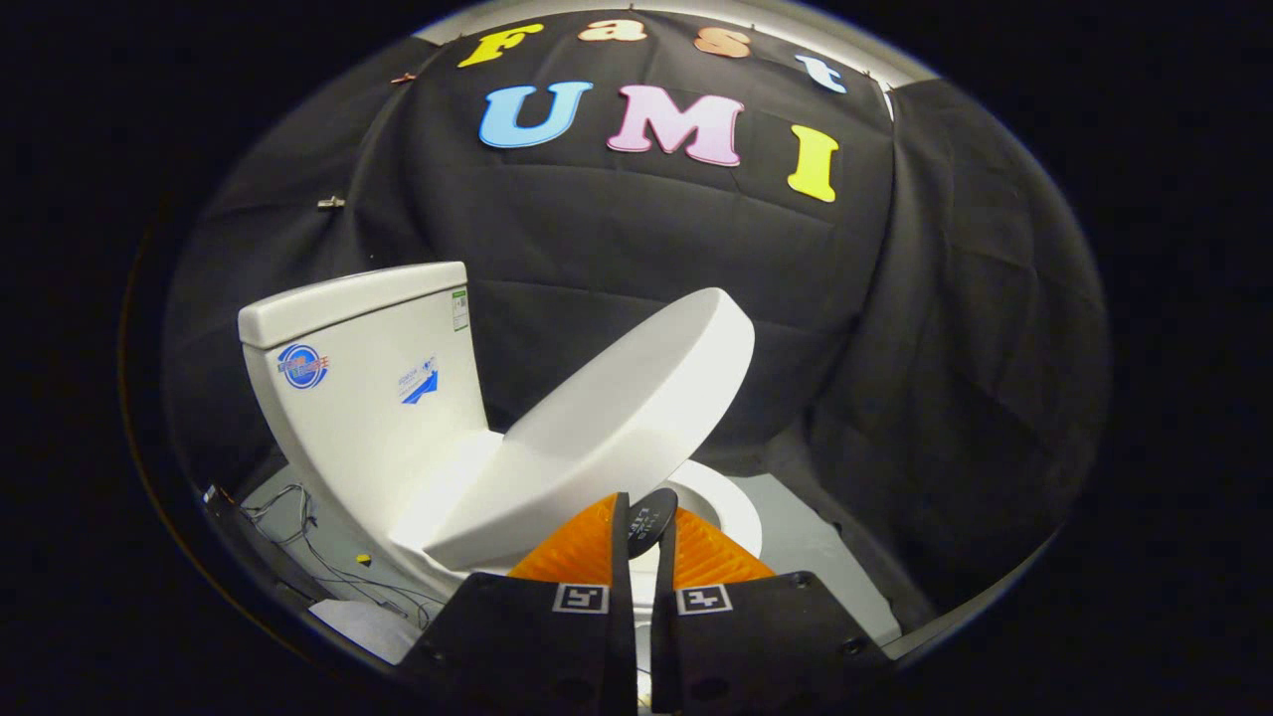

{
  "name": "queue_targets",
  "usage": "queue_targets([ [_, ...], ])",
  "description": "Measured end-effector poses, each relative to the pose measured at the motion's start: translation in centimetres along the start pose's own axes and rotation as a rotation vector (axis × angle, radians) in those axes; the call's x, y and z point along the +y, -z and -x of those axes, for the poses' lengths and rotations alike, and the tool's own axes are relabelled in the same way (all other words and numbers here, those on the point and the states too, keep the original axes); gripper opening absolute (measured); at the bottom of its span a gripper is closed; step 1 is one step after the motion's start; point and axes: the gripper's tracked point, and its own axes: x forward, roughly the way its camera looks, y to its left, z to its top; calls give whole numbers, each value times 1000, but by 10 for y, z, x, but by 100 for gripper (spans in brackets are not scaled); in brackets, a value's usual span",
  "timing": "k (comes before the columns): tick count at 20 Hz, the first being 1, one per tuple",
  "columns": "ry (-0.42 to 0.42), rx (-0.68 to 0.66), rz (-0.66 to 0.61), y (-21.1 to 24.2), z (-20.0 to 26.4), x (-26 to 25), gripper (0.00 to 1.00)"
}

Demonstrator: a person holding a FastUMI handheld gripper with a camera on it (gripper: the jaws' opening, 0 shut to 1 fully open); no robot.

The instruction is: Open the toilet lid.

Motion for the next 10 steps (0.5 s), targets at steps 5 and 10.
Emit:
queue_targets([
  [5,-38,-88,134,-41,11,42,10],
  [10,-95,-177,230,-73,21,92,10],
])
